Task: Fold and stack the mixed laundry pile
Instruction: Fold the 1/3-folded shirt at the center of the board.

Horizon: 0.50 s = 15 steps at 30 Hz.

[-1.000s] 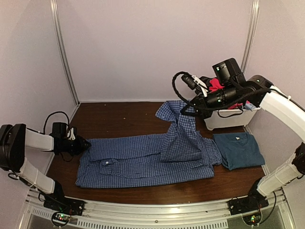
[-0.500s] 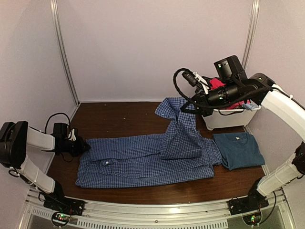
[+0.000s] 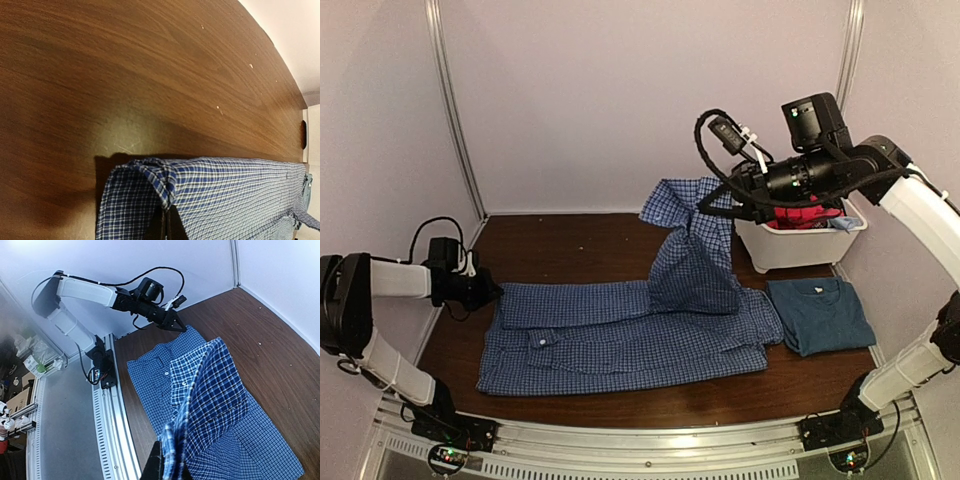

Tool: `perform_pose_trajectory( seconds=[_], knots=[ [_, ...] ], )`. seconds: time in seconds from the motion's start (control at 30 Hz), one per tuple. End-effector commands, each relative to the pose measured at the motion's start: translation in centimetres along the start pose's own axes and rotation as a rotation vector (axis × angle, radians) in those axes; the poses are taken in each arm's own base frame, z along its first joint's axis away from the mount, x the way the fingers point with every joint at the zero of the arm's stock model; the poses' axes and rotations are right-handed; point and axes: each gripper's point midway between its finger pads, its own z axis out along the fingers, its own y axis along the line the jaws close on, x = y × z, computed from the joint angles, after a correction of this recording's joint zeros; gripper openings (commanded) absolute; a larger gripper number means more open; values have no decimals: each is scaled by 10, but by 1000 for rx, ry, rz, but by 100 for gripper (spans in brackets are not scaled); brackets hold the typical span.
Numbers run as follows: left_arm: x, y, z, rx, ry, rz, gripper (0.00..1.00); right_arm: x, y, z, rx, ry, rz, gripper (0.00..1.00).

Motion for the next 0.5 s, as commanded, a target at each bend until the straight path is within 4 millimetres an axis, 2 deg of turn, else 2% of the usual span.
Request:
perform_pose_trajectory(
  seconds=[0.0,0.1,0.2,0.27,0.37,0.47],
  knots=[
    [-4,19,6,-92,21,3,0,-4,28,-2,-137,-14,-11,0],
    [0,31,15,-132,43,-11,0,4,43,5,-208,10,-11,0],
    [1,34,19,-138,56,-14,0,17,54,17,-250,54,-9,0],
    [-1,31,16,-133,49,-6,8,26,57,25,-266,84,-2,0],
    [-9,23,6,-122,14,20,27,37,56,34,-272,111,11,0],
    [-15,13,-5,-103,-8,41,42,38,49,40,-249,106,12,0]
  ],
)
